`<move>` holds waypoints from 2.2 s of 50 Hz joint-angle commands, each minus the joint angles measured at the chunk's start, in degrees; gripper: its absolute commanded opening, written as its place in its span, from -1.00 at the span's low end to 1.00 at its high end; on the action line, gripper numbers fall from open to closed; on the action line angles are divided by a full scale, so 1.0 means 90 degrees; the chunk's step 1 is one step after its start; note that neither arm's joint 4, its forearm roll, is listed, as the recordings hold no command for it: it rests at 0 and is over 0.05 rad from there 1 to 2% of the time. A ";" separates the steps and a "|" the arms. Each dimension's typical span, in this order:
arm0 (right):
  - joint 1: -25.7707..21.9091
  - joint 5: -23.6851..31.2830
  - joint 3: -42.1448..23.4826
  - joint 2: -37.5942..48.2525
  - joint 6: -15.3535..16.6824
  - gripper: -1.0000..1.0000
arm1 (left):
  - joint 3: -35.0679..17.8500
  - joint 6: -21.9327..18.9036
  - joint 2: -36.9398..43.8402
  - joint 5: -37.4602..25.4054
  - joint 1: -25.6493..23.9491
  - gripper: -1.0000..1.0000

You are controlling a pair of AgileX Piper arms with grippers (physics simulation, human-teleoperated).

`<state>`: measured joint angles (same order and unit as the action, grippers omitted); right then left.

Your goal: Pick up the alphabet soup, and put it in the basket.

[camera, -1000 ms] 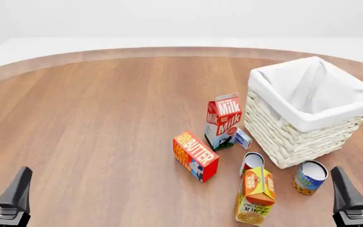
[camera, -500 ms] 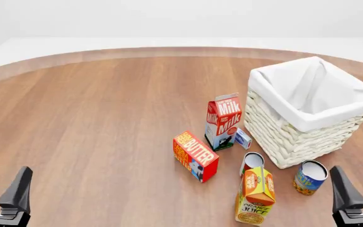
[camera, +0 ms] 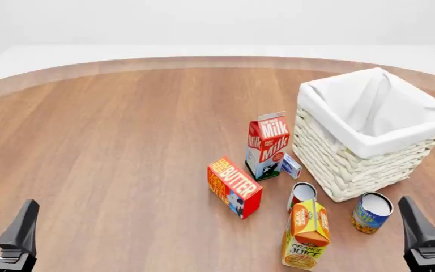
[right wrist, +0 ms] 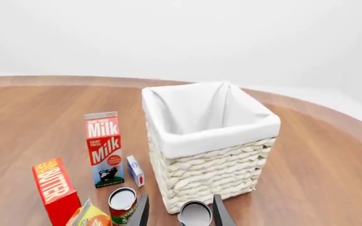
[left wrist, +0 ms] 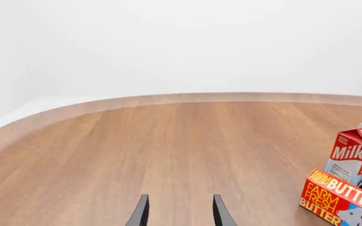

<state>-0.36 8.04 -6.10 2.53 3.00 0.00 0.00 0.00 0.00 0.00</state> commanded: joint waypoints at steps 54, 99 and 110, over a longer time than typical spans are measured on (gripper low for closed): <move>0.0395 -0.1448 0.0668 0.2183 0.0285 1.00 | 0.0000 0.0000 0.0000 0.0000 0.0000 1.00; 0.0519 -0.4133 0.0678 0.5611 0.0056 1.00 | 0.0000 0.0000 0.0000 0.0000 0.0000 1.00; 0.0648 -0.5010 0.0678 0.6756 -0.0001 1.00 | 0.0000 0.0000 0.0000 0.0000 0.0000 1.00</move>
<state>4.65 -30.43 -0.01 54.77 3.38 0.00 0.00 0.00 0.00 0.00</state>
